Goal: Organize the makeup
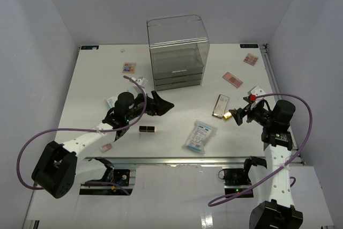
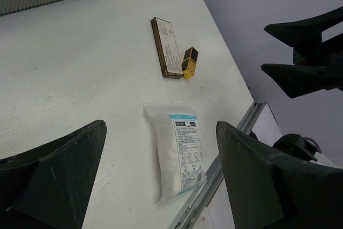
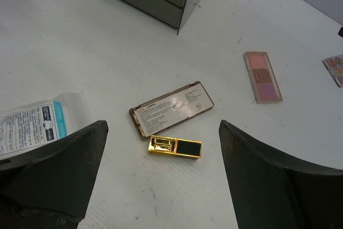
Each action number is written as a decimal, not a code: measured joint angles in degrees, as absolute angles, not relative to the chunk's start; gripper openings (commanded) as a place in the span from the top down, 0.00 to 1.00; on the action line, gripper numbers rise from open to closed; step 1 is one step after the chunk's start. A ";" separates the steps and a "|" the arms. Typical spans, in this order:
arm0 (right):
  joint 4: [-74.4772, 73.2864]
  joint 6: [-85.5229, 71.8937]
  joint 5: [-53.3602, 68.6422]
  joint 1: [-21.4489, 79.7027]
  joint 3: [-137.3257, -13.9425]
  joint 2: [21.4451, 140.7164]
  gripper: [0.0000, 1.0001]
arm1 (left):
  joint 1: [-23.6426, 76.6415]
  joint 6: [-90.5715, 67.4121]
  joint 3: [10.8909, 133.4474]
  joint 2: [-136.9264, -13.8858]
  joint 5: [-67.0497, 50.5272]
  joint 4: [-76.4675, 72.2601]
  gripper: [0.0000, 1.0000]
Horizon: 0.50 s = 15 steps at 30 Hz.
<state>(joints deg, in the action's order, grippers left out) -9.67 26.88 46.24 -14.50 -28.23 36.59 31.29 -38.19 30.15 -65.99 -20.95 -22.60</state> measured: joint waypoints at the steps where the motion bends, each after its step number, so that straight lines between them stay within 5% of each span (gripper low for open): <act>1: -9.95 27.35 46.83 -14.50 -28.23 36.45 0.07 | 32.05 -38.81 30.15 -66.88 -20.05 -23.67 0.06; 15: -10.61 29.04 50.37 -14.50 -28.23 35.87 0.06 | 38.72 -47.36 38.34 -83.11 -5.07 -39.56 0.17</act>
